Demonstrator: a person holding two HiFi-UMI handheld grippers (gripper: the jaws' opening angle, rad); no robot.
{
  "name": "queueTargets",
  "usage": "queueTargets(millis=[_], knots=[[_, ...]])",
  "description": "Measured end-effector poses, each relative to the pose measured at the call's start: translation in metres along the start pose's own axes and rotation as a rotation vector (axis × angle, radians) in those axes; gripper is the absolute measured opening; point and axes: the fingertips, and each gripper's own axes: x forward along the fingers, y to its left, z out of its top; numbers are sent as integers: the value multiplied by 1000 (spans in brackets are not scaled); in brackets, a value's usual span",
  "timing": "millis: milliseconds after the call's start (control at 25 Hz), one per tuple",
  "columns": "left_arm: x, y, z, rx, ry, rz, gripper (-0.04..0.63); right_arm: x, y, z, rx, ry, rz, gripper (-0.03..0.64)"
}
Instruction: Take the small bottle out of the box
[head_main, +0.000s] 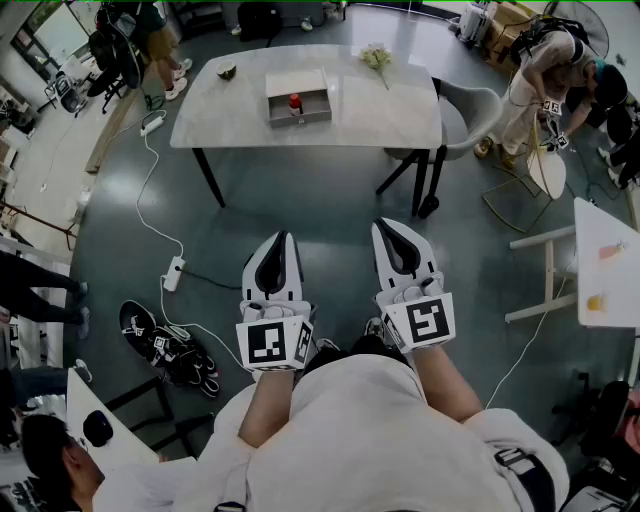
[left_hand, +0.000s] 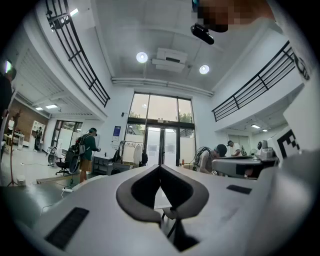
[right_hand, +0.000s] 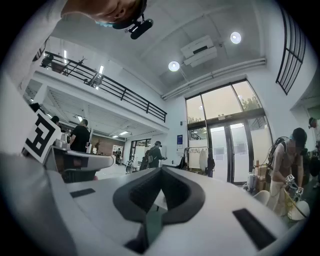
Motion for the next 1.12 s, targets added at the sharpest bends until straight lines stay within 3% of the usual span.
queueTargets(millis=[280,560,840,1120], knots=[[-8,18,-18,-18,27,-25,25,5,17,-8,5,-5,-29,26],[26,37,-40,-41,65,-24,25,44,-6,-39,20,56,-35,26],[122,78,-52,-5,88,6,25,141,-77,-61,40,45,-41,26],[230,99,-39,23,107,27,25,248,-132,-64,77,53,60,26]])
